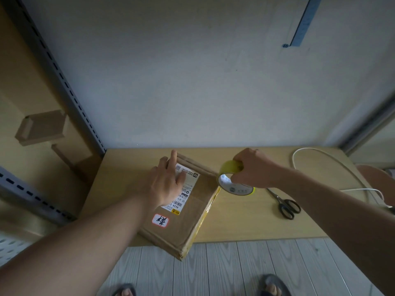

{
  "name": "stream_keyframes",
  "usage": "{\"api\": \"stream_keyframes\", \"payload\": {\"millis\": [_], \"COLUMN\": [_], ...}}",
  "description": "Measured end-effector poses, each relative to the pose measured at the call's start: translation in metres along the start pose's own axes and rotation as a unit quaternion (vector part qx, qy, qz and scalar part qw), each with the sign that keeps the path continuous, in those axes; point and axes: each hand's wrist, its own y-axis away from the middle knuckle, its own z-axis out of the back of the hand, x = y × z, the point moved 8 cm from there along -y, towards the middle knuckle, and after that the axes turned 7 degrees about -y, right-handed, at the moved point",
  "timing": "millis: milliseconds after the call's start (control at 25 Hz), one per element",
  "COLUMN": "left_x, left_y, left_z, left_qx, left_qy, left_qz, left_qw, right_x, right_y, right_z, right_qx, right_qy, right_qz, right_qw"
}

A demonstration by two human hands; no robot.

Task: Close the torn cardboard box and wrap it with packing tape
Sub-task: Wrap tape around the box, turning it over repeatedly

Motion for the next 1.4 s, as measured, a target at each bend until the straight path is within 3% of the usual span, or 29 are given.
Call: {"api": "stream_keyframes", "payload": {"millis": [320, 520, 1000, 1280, 1400], "left_x": [-0.006, -0.008, -0.007, -0.013, -0.012], "left_y": [0.003, 0.005, 0.007, 0.010, 0.012], "left_z": [-0.002, 0.000, 0.002, 0.010, 0.007], "left_qx": [-0.007, -0.004, -0.023, -0.009, -0.005], "left_qy": [0.030, 0.033, 0.050, 0.047, 0.064], "left_qz": [-0.016, -0.023, -0.020, -0.016, -0.023], "left_qw": [0.999, 0.999, 0.998, 0.999, 0.998], "right_x": [-0.047, -0.050, -0.050, -0.037, -0.043], "right_y": [0.023, 0.027, 0.032, 0.038, 0.038], "right_z": [-0.016, -0.030, -0.045, 0.004, -0.002], "right_qx": [0.012, 0.002, -0.002, -0.096, -0.073], "right_qy": [0.013, 0.094, 0.073, 0.029, 0.047], "right_qz": [-0.068, -0.071, -0.074, -0.062, -0.071], "right_qw": [0.998, 0.993, 0.995, 0.993, 0.994]}}
